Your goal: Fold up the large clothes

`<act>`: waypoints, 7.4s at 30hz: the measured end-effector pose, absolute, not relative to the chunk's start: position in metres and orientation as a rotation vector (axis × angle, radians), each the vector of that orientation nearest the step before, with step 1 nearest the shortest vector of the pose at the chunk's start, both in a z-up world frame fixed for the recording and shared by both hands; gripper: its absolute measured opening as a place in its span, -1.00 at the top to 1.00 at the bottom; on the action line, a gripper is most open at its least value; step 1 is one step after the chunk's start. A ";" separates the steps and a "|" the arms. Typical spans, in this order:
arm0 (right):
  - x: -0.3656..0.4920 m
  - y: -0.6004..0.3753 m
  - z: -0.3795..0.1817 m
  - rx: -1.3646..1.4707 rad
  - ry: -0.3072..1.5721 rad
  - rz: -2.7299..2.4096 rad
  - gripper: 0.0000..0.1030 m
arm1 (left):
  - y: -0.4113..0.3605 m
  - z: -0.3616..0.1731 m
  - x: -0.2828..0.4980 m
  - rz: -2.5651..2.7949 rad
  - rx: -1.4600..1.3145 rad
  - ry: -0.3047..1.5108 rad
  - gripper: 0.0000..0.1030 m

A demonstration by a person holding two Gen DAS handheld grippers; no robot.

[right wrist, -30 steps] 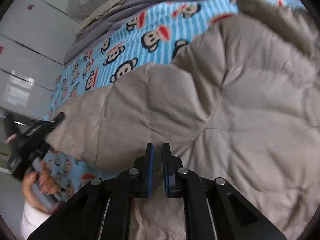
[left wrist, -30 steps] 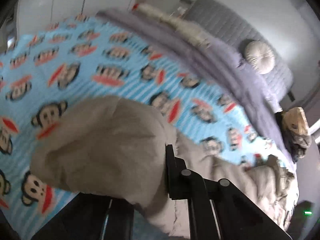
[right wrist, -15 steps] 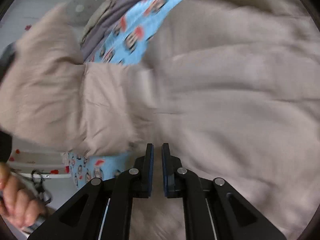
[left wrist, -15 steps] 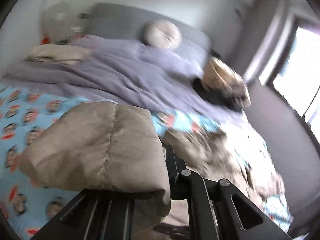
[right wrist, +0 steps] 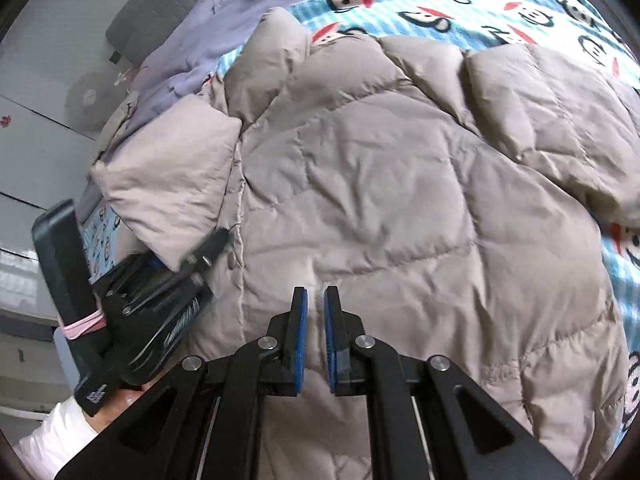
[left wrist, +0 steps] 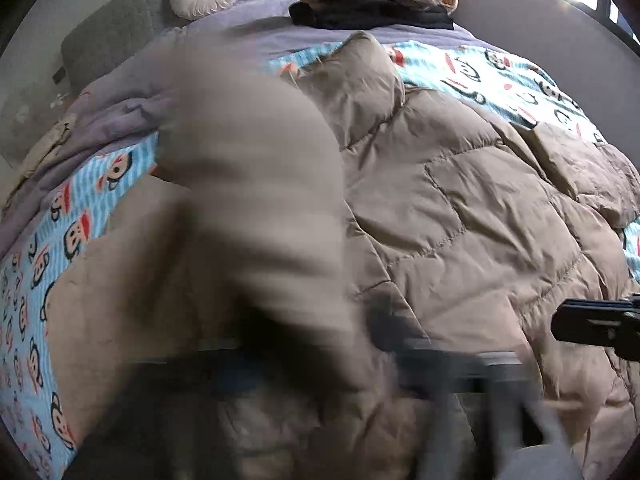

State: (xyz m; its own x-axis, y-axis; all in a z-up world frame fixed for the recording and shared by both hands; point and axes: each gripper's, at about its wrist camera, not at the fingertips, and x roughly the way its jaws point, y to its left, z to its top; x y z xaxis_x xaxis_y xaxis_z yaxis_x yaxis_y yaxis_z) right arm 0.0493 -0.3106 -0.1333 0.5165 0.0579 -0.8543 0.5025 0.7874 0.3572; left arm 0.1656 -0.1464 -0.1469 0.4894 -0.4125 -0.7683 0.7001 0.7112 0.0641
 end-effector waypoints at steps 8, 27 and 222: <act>0.076 -0.287 -0.114 0.511 0.963 -0.280 -0.33 | -0.072 -0.108 0.159 -0.639 0.331 0.695 -0.92; 0.099 -0.328 -0.168 1.018 0.879 -0.192 0.17 | 0.098 -0.204 0.378 -0.627 -0.563 1.157 0.53; 0.029 -0.420 -0.128 0.838 1.029 -0.172 -0.50 | -0.071 -0.151 0.239 -0.788 -0.296 1.196 -0.98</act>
